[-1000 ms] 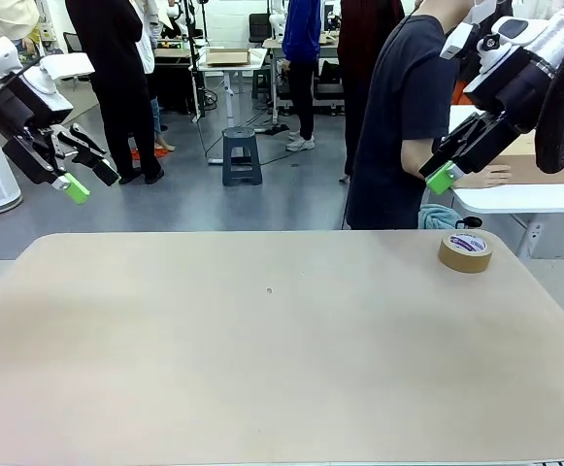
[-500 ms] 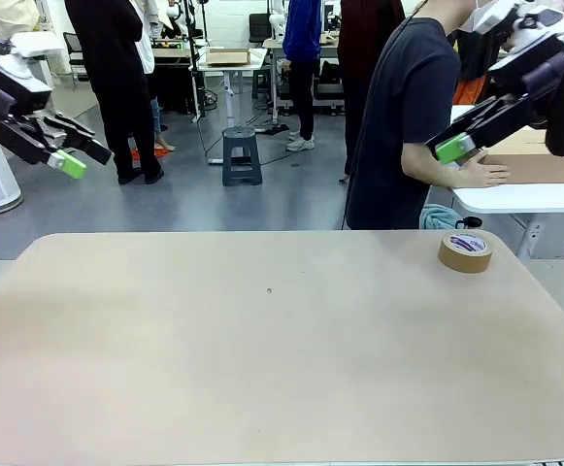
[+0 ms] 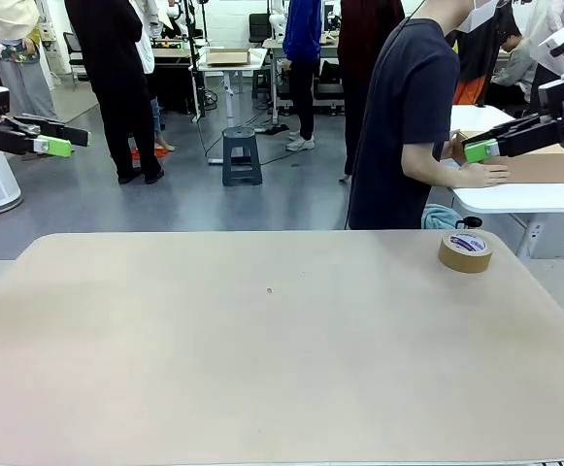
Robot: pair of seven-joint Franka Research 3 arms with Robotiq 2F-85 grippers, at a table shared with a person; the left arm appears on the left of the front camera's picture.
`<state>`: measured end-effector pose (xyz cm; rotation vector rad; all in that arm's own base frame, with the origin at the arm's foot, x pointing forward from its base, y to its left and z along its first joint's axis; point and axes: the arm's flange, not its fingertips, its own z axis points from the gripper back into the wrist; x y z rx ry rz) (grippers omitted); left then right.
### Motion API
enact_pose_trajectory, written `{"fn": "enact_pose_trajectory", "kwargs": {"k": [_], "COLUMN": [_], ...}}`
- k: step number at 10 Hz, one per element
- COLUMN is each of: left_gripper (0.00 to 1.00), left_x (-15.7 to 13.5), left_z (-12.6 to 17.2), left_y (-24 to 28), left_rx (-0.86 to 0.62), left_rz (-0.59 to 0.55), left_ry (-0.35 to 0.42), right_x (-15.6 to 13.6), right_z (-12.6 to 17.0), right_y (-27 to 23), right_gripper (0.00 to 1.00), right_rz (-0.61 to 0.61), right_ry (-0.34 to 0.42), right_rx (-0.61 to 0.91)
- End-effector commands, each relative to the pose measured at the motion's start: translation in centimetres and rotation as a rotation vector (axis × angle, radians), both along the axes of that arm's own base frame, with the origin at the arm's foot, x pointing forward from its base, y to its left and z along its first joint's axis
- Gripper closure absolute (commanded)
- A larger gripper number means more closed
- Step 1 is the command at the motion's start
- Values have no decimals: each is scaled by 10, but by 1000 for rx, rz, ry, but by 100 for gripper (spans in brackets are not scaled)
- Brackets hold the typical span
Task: Wrap the clocks to prevent damage.
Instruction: After the human seals the box with tape, release both hands from the side flaps of the Package Box.
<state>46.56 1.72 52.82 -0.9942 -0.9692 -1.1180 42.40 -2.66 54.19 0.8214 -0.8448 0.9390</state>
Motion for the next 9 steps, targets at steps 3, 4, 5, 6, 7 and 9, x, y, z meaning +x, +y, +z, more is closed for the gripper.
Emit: {"fn": "enact_pose_trajectory", "kwargs": {"k": [3, 4, 5, 6, 7, 9], "left_gripper": [0, 0, 0, 0, 0, 0], "left_x": [0, 0, 0, 0, 0, 0], "left_z": [0, 0, 0, 0, 0, 0], "left_y": [0, 0, 0, 0, 0, 0], "left_rx": [0, 0, 0, 0, 0, 0], "left_rz": [0, 0, 0, 0, 0, 0], "left_ry": [0, 0, 0, 0, 0, 0], "right_x": [0, 0, 0, 0, 0, 0], "right_z": [0, 0, 0, 0, 0, 0], "right_y": [0, 0, 0, 0, 0, 0], "right_gripper": [0, 0, 0, 0, 0, 0], "right_rz": [0, 0, 0, 0, 0, 0], "right_ry": [0, 0, 0, 0, 0, 0], "right_rx": [0, 0, 0, 0, 0, 0]}}
